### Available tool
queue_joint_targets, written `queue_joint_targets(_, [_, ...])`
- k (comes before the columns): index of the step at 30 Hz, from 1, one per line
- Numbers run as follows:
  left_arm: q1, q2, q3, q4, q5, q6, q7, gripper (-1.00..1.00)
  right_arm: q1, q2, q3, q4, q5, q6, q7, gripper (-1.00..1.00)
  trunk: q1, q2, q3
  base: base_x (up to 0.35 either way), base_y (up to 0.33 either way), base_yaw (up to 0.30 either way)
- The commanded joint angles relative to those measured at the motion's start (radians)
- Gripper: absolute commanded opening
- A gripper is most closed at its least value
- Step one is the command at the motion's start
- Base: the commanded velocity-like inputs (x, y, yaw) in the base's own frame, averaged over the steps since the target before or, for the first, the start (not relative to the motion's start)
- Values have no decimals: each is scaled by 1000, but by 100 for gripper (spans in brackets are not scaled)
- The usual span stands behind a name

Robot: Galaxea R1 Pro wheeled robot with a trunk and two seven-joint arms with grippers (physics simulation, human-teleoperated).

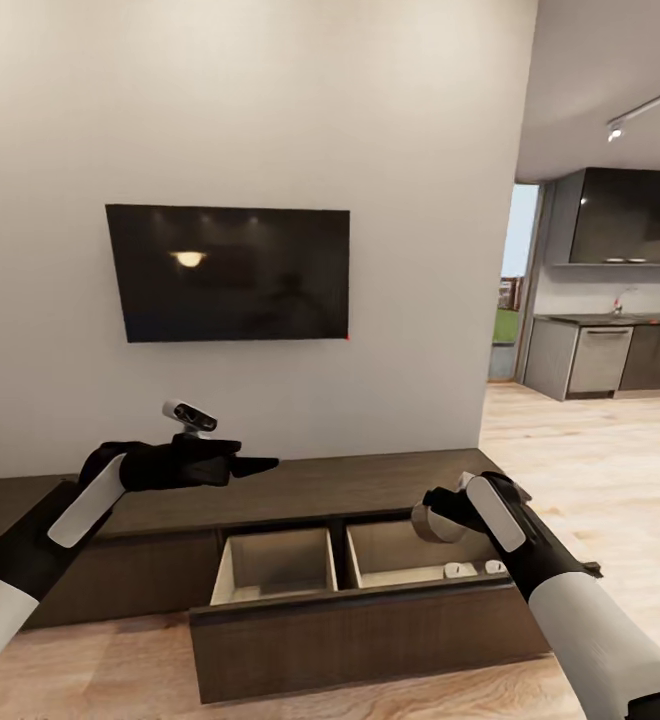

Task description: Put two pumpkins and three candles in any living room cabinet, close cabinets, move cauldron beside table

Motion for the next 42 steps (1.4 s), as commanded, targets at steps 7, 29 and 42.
queue_joint_targets(7, [-1,1,-2,0,4,6,-2,100,-1,0,8,-2,-10,0,-10,-100,0,-1,-10,255,-4,73])
queue_joint_targets(29, [-1,1,-4,-13,6,6,-8,100,-1,2,11,-3,-6,2,-9,-100,0,-1,-12,131,-36,5])
queue_joint_targets(42, [-1,3,-2,-26,7,6,-8,100,-1,3,14,-3,-5,3,-9,-100,0,-1,-12,2,-2,0])
